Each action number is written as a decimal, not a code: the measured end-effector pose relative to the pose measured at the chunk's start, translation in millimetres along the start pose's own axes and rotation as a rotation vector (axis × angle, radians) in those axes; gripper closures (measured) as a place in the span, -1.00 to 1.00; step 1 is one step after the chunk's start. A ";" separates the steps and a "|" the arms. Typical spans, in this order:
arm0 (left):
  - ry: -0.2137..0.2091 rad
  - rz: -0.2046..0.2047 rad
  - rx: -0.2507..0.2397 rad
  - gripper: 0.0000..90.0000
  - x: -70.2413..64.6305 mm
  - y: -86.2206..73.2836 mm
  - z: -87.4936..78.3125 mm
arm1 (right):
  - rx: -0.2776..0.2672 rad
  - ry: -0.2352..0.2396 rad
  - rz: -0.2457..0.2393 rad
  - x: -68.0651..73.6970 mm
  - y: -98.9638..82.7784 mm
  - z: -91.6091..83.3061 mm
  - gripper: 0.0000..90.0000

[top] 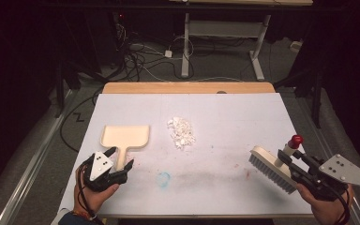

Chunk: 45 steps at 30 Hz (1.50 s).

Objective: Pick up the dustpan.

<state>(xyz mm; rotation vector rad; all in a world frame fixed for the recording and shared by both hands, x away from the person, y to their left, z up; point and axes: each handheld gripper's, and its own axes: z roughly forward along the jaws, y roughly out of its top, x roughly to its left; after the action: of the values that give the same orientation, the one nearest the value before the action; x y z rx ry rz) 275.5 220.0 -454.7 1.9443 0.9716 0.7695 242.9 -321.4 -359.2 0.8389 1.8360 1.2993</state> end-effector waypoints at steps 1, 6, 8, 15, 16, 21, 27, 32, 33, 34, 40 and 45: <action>-0.002 0.002 0.019 -0.51 -0.4 -1.0 0.6 | 0.000 0.000 0.000 0.0 0.0 0.0 0.56; 0.008 -0.026 0.099 -0.51 0.1 -4.1 0.0 | -0.006 -0.005 -0.008 0.1 -0.3 3.1 0.56; 0.024 -0.054 0.111 -0.50 1.5 -5.5 -3.6 | -0.004 -0.005 -0.011 0.9 0.2 5.0 0.56; 0.032 -0.233 0.265 -0.49 13.4 -17.8 2.5 | -0.014 0.026 -0.008 3.1 2.1 11.1 0.56; 0.023 -0.264 0.278 -0.49 15.0 -19.4 4.9 | -0.012 0.031 -0.018 3.1 2.6 12.0 0.56; 0.021 -0.307 0.342 -0.49 20.4 -17.7 24.1 | 0.000 0.031 -0.031 7.3 2.8 16.3 0.56; 0.068 -0.322 0.381 -0.34 27.5 -6.8 67.2 | 0.002 0.042 -0.006 7.0 0.2 17.7 0.56; 0.094 -0.331 0.353 -0.21 35.4 -2.7 79.7 | 0.010 0.046 0.006 6.8 -2.0 18.9 0.56; 0.092 -0.330 0.353 -0.19 36.5 -2.2 80.8 | 0.011 0.049 0.004 6.5 -2.4 19.1 0.56; 0.089 -0.326 0.356 -0.14 37.7 -1.5 81.4 | 0.011 0.049 0.005 6.5 -2.6 19.1 0.56; 0.058 -0.294 0.368 0.21 39.5 1.1 83.0 | 0.024 0.056 0.014 6.0 -4.8 22.6 0.56; 0.030 -0.272 0.383 0.41 41.1 4.3 83.9 | 0.034 0.062 0.017 6.0 -6.2 24.9 0.56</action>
<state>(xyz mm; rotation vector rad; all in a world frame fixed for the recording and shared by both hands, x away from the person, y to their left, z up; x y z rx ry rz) 363.9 220.2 -485.1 2.0608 1.4507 0.4825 260.2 -306.1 -372.0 0.8431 1.9080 1.3216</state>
